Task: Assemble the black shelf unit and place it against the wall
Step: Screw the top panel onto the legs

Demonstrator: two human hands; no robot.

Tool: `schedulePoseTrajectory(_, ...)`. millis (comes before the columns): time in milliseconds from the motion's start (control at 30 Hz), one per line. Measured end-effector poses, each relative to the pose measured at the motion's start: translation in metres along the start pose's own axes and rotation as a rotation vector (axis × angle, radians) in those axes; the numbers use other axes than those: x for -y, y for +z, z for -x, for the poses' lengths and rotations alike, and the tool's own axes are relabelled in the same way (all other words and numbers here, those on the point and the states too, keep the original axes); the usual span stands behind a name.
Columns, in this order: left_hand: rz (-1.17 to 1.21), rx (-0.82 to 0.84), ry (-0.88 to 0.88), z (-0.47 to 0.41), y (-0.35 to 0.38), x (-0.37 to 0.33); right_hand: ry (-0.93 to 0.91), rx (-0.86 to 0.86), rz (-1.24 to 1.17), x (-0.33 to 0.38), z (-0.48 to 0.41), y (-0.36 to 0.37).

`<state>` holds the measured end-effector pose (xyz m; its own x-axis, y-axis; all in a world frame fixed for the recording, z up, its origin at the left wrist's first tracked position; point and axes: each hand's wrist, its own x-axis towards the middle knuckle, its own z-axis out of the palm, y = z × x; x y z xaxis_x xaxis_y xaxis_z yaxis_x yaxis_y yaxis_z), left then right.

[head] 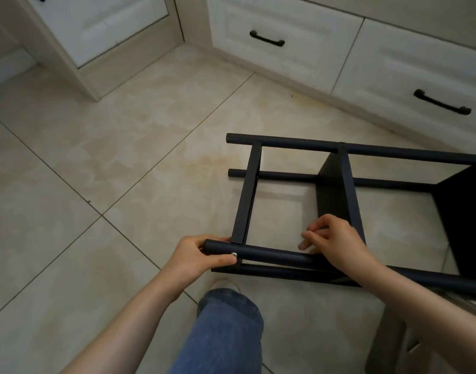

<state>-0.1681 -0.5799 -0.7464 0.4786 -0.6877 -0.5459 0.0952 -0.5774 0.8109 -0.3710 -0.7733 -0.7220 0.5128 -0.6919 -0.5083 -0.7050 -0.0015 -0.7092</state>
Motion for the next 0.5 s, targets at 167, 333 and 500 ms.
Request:
schedulePoseTrajectory(167, -0.106, 0.049, 0.04, -0.007, -0.007, -0.008, -0.105, 0.022, 0.0, 0.011, -0.013, 0.002)
schedulePoseTrajectory(333, -0.232, 0.215, 0.055, -0.016, -0.021, -0.015, -0.268, -0.038, 0.136, 0.031, -0.04, -0.001)
schedulePoseTrajectory(500, -0.311, 0.419, -0.001, -0.031, -0.044, -0.045, -0.396, -0.104, 0.232, 0.055, -0.074, -0.01)
